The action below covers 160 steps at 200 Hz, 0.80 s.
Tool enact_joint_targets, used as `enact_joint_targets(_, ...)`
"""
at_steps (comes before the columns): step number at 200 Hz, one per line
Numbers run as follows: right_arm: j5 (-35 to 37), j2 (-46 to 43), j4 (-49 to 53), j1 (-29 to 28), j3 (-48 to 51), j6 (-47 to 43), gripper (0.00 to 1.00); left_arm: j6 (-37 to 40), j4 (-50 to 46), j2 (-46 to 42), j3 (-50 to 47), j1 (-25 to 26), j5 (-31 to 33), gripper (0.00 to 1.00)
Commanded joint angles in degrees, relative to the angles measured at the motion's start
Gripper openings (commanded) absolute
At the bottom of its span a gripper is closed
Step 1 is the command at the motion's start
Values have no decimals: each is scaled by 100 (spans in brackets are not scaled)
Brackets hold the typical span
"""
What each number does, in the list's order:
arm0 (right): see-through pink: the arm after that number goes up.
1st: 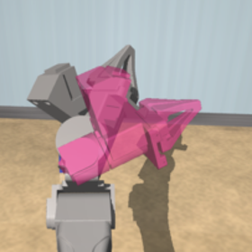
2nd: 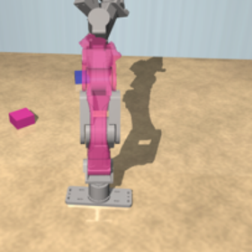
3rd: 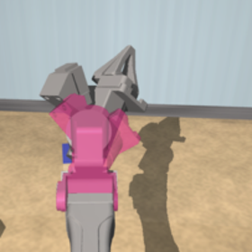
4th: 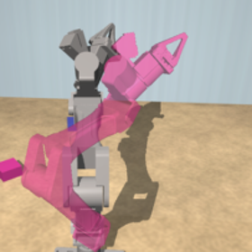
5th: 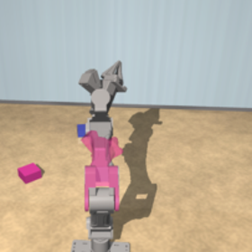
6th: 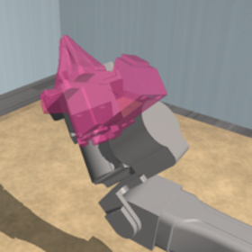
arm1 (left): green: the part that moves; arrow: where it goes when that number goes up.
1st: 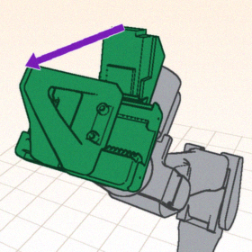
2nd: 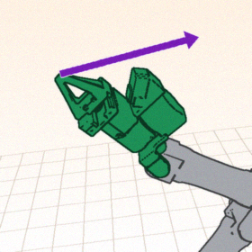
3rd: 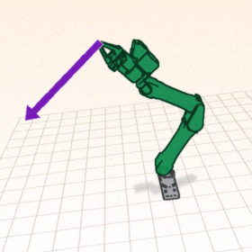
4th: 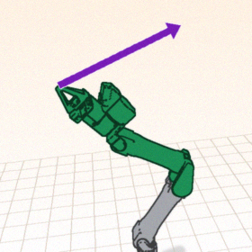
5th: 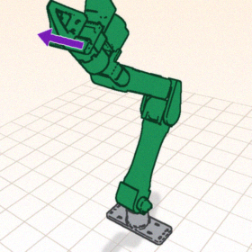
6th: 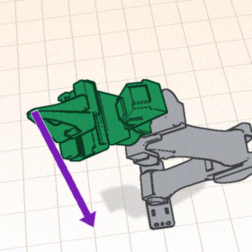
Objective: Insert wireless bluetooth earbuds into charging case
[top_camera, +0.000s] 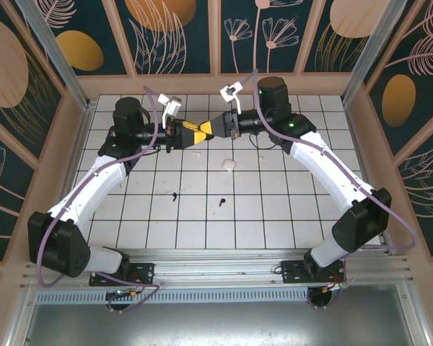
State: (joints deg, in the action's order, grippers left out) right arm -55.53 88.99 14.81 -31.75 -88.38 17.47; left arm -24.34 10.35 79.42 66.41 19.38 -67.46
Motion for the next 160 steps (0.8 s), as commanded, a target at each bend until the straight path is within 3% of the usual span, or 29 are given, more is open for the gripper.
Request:
enact_joint_targets(1,144,-50,-309,-158,367,484,6,305,-50,-55,178,-34,440,30)
enact_joint_targets(12,349,-200,-962,-162,689,907,5,150,144,-138,76,-63,691,48)
enact_joint_targets(24,603,-391,-1730,-162,1085,1424,5,-240,633,-296,-205,-108,1092,58)
enact_joint_targets(51,1754,-634,-3324,-148,1689,2659,6,-1983,2995,-600,-1389,-302,1927,59)
enact_joint_targets(84,2501,-505,-4957,-250,2109,3763,5,-3894,5757,-448,-2451,-238,2934,59)
enact_joint_targets(119,2905,-251,-5764,-408,2273,4238,4,-4137,6046,-225,-2373,81,3136,57)
enact_joint_targets(160,2898,-68,-5917,-541,2195,4334,4,-4618,6653,76,-2250,128,3134,58)
